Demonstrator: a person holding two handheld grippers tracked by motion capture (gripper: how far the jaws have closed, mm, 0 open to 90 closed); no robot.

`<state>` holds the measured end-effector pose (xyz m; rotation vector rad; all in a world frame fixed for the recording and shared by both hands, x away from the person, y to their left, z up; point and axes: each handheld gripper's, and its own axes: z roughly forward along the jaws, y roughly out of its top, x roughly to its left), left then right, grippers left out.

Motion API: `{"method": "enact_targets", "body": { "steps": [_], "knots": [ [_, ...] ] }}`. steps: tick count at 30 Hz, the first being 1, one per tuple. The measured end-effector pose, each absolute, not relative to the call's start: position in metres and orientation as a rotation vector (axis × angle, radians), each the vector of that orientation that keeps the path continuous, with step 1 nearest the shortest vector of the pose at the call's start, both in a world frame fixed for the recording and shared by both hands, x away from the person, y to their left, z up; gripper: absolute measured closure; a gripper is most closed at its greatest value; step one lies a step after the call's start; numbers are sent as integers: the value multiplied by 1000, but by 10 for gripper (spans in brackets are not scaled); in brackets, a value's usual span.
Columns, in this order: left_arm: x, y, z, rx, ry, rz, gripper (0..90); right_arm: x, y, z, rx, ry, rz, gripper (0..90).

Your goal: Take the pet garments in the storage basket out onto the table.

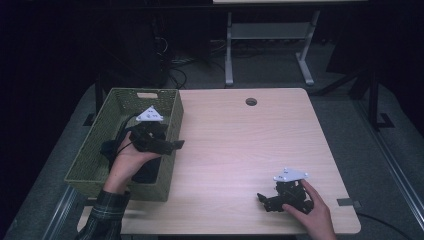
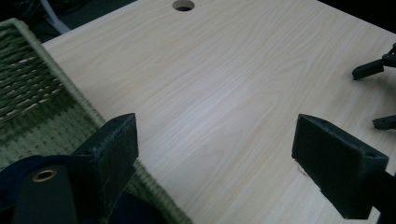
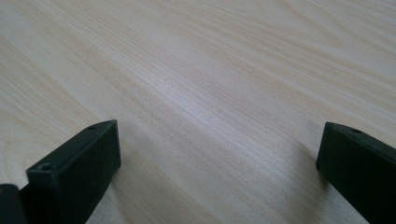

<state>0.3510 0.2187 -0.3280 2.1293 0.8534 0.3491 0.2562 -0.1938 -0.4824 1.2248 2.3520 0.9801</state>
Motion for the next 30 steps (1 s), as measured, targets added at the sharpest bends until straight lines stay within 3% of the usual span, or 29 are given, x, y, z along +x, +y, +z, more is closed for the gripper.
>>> {"method": "enact_targets", "body": {
  "steps": [15, 30],
  "knots": [
    [355, 271, -327, 2116, 960, 421, 141, 256, -194, -482, 1226, 2353, 980, 0],
    [366, 292, -347, 2166, 1033, 410, 141, 256, -194, -483, 1219, 2352, 980, 0]
  ]
}}
